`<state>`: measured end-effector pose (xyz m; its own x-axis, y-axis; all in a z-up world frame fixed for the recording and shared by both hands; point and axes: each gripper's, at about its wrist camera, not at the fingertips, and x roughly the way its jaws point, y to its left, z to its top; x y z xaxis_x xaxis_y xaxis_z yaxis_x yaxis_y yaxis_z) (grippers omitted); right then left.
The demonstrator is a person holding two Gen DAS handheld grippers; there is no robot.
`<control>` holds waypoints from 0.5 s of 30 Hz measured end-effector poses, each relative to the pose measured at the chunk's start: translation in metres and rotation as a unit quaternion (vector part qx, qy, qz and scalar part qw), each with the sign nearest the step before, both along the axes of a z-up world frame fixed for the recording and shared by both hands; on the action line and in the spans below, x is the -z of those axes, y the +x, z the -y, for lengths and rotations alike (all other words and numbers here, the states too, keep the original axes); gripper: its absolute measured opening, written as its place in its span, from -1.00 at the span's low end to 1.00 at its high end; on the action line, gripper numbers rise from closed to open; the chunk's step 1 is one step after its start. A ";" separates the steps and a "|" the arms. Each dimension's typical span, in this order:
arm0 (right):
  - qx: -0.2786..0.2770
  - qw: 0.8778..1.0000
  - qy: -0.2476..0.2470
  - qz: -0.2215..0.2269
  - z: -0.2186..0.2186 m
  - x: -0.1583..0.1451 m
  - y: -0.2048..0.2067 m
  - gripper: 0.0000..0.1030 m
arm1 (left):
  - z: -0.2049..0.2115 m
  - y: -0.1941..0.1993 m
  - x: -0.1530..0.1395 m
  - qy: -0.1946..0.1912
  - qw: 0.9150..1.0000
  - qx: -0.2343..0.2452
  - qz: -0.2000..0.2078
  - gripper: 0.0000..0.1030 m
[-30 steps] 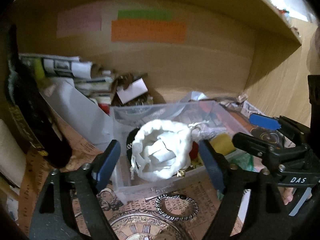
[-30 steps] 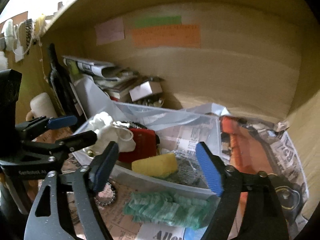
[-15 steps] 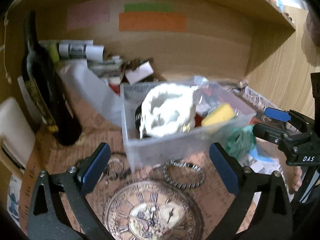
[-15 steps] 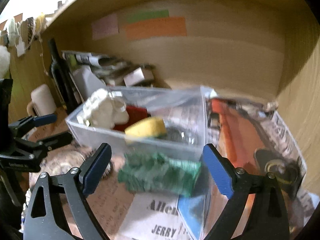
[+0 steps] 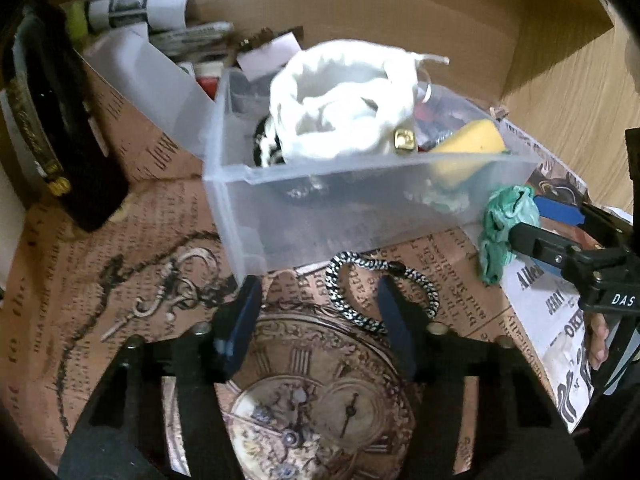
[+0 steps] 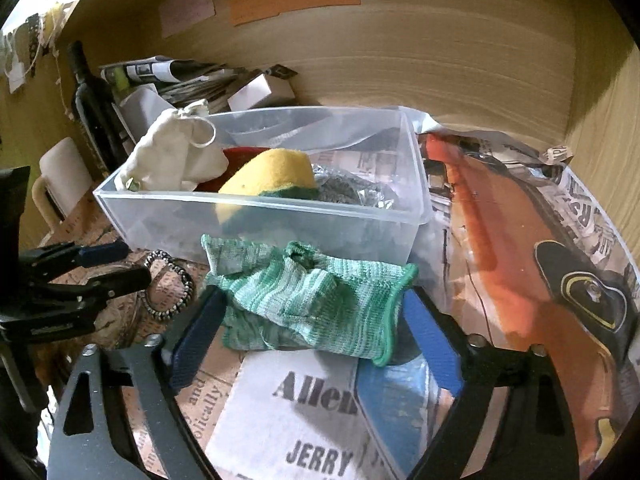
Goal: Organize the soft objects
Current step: 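Grasp the green knit cloth with the right tool while the left tool grasps the beaded bracelet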
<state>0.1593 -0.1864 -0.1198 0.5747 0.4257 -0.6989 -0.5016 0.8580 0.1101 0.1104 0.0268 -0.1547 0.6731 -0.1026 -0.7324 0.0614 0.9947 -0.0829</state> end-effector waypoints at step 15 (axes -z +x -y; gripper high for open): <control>-0.018 1.000 0.002 -0.007 -0.003 0.008 -0.005 -0.67 | 0.009 0.006 0.009 0.017 1.000 0.006 -0.006 -0.89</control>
<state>0.1543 -0.1831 -0.1273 0.5496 0.4491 -0.7044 -0.5309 0.8388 0.1206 0.1163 0.0177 -0.1638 0.6628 -0.0865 -0.7438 0.0731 0.9960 -0.0507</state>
